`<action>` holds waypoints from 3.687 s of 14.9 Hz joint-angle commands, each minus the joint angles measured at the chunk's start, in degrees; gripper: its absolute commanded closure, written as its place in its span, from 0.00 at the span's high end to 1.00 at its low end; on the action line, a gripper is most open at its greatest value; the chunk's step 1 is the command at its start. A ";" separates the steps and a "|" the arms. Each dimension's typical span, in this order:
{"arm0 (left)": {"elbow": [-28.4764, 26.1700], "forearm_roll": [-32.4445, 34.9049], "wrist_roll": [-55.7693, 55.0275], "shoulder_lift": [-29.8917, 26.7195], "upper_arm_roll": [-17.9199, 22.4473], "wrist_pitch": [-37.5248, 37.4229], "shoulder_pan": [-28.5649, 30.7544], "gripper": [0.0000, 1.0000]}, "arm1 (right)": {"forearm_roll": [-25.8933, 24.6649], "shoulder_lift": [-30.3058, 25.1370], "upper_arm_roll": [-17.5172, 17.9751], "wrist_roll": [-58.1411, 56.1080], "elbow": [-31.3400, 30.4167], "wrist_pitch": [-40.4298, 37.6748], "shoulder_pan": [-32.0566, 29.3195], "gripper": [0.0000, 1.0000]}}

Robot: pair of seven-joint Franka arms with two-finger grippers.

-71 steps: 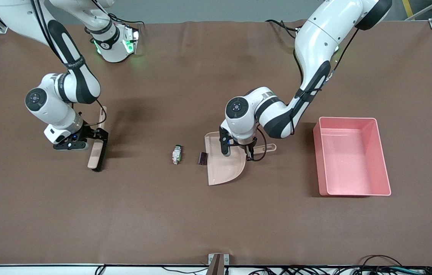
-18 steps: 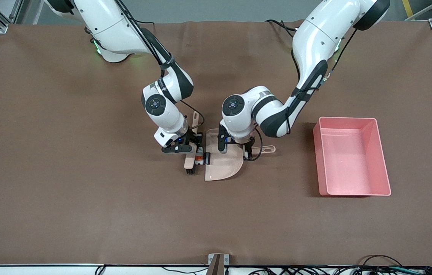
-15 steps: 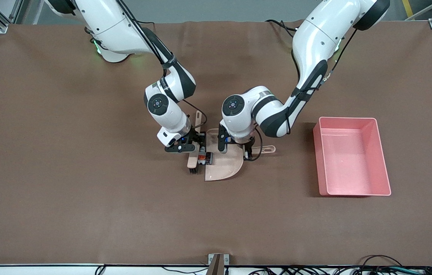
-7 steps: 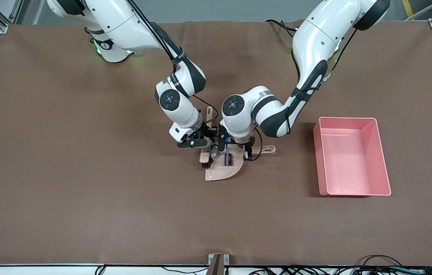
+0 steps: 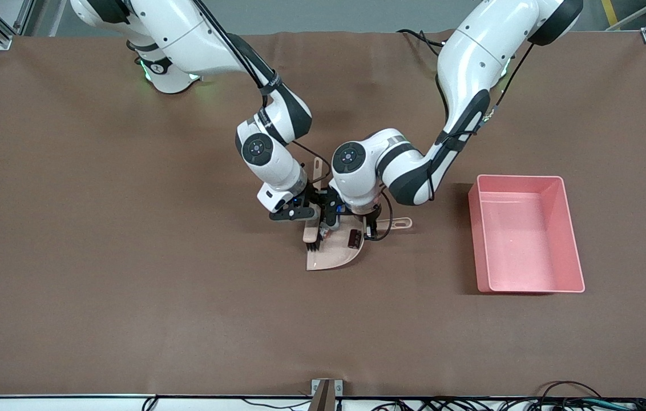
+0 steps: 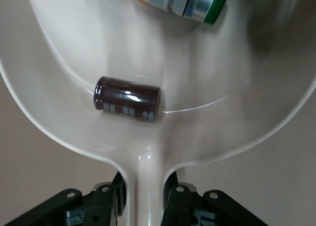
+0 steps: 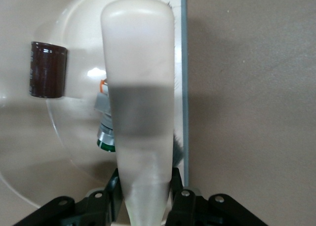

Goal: Clean e-waste and dump in bin
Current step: 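Lift the dustpan with the left gripper while the right gripper returns the brush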

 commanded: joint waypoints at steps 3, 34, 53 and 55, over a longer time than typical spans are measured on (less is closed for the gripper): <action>0.75 0.81 0.91 0.35 0.11 -0.91 0.48 0.21 | 1.17 -3.00 0.05 -1.72 1.59 -9.38 -3.20 0.00; 6.90 -6.48 -1.37 -0.35 0.03 5.95 2.76 0.12 | -13.33 -20.86 -0.65 -34.86 -25.57 -11.87 -48.30 0.04; -3.46 -6.57 12.84 -22.67 -3.21 -6.36 28.31 0.12 | -13.42 -20.59 -0.65 -35.39 -21.71 -12.74 -49.70 0.91; -6.01 -6.92 16.81 -24.16 -8.30 -5.57 37.00 0.12 | -13.42 -20.94 -0.74 -35.22 -19.34 -15.46 -49.88 1.00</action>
